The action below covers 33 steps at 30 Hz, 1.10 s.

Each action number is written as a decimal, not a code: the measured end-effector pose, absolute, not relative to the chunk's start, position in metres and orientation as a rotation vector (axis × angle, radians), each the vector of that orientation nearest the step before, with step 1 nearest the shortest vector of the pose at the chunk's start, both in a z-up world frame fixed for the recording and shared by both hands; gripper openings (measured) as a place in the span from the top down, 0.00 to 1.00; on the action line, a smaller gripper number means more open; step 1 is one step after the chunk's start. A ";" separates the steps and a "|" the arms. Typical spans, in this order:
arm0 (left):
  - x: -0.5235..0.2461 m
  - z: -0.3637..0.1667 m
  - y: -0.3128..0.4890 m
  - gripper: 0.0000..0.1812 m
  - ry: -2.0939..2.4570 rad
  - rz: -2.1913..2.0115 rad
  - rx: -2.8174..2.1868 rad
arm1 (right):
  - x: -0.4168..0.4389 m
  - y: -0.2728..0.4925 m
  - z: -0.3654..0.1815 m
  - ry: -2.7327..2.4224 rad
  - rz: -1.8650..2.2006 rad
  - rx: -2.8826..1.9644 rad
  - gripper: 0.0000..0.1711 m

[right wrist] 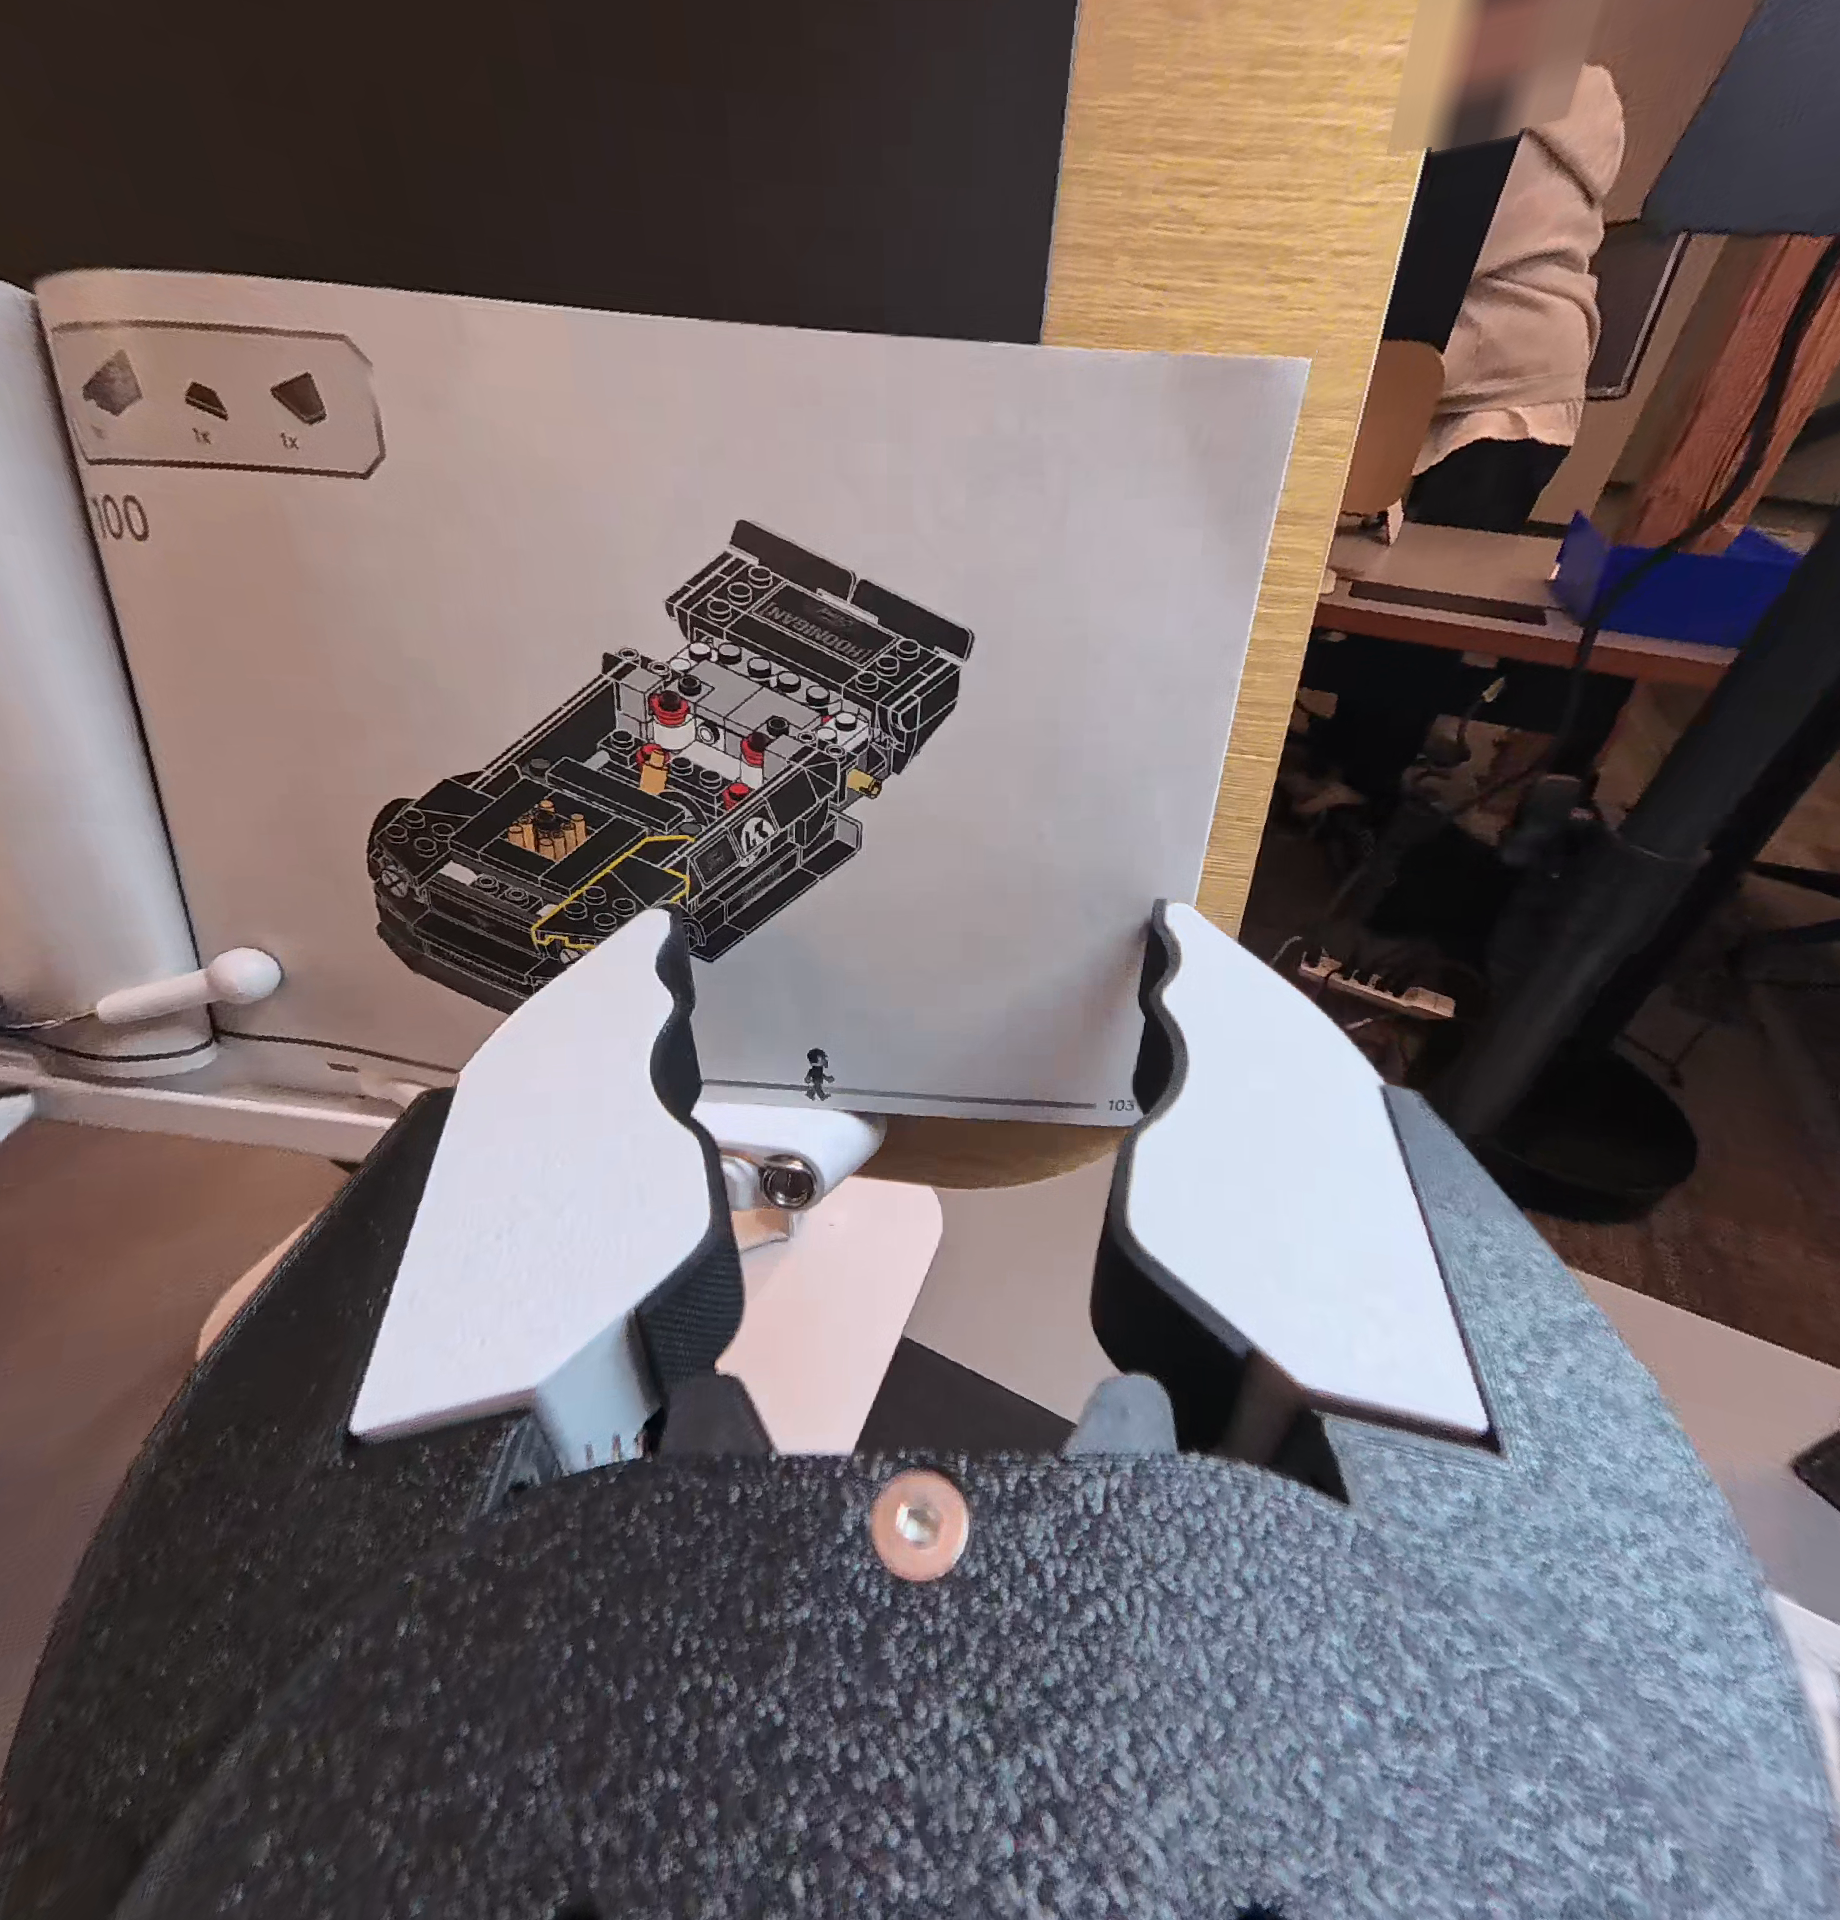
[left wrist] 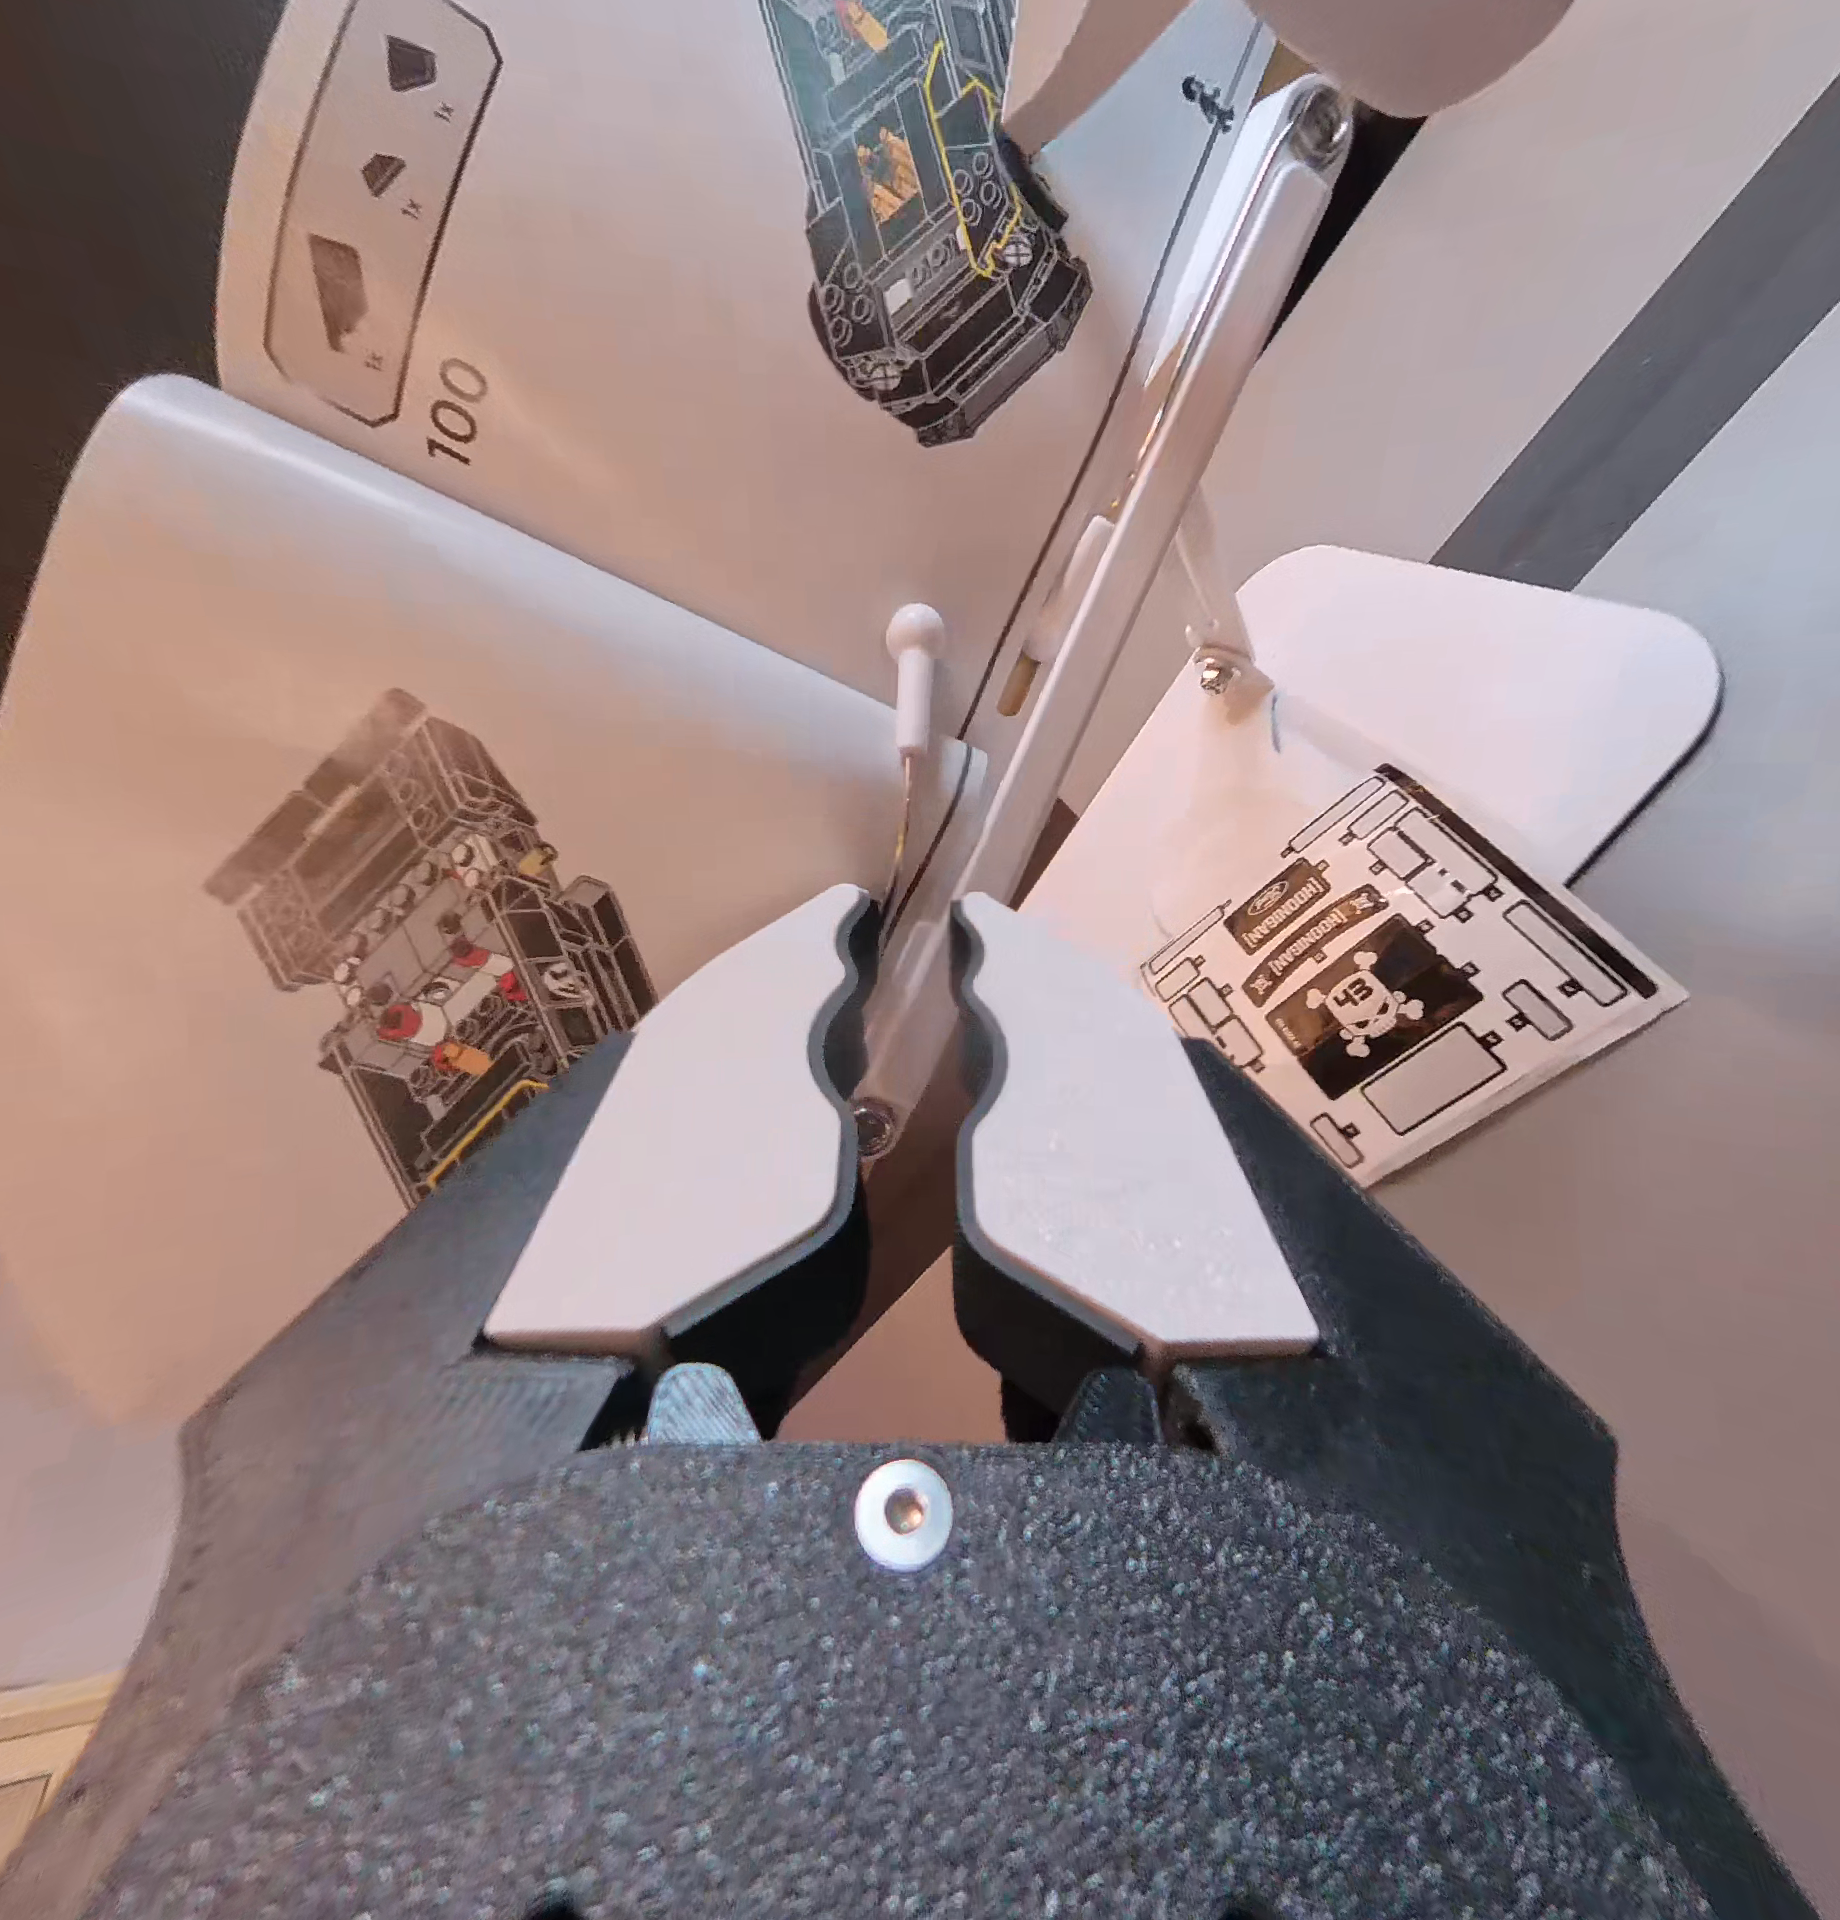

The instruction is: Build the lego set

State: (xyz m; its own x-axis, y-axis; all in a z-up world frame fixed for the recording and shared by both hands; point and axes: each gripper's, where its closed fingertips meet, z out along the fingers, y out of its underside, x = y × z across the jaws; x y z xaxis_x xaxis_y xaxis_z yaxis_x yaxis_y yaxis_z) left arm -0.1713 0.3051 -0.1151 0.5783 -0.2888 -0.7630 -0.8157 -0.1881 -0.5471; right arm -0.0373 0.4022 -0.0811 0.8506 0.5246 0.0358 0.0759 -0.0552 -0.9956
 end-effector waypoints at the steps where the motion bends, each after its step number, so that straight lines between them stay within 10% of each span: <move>1: -0.173 -0.113 0.307 0.96 0.913 0.628 -1.748 | -0.038 0.403 -0.081 -0.475 0.397 -1.596 0.51; 8: -0.174 -0.112 0.307 0.98 0.806 0.449 -1.791 | -0.033 0.405 -0.082 -0.439 0.380 -1.585 0.64; 15: -0.177 -0.103 0.303 0.99 0.595 0.251 -1.740 | -0.039 0.393 -0.089 -0.568 0.380 -1.601 0.97; 23: -0.203 -0.084 0.295 0.99 0.273 -0.013 -1.644 | -0.030 0.398 -0.043 -0.526 0.353 -1.457 0.60; 33: -0.220 -0.086 0.291 0.99 0.128 -0.155 -1.634 | -0.056 0.413 -0.033 -0.544 0.357 -1.496 0.57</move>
State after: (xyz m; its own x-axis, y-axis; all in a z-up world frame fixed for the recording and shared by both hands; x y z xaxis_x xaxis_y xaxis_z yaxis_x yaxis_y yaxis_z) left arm -0.2197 0.2907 -0.0859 0.9840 -0.1770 0.0228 0.0108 -0.0685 -0.9976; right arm -0.0560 0.4128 -0.0334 0.8311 0.5430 0.1200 0.1060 0.0572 -0.9927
